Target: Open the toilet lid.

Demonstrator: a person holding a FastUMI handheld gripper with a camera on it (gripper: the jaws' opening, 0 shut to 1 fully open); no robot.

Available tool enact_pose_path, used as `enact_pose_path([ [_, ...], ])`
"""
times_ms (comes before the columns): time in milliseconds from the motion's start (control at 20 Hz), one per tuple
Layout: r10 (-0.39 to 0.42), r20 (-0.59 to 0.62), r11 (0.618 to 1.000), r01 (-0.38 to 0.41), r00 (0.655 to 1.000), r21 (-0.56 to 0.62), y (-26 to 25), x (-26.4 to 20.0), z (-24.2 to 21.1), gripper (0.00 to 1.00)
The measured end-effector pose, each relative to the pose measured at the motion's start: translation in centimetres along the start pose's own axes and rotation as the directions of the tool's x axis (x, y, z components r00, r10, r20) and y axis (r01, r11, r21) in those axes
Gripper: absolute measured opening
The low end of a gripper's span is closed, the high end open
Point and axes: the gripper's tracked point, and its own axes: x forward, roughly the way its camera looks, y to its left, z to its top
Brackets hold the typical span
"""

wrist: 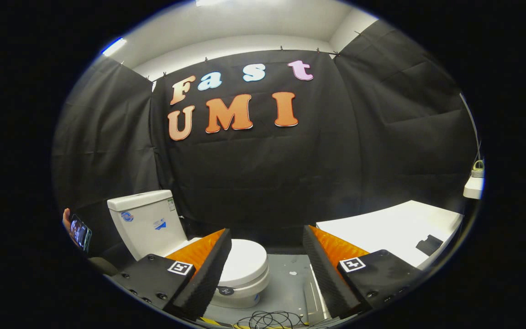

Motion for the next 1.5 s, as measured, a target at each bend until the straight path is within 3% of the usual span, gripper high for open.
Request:
enact_pose_path([
  [350,-0.007,-0.016,1.000,0.007,1.000,-0.013,0.3,0.6,-0.4,1.00],
  [750,0.059,-0.011,0.998,-0.059,0.998,-0.002,5.8,4.0,-0.2,1.00],
  [1050,0.125,-0.052,0.986,-0.118,0.991,0.120,11.2,7.2,-5.2,0.99],
  [1500,0.096,-0.112,0.961,-0.063,0.989,0.268,10.3,9.8,-12.9,0.99],
])
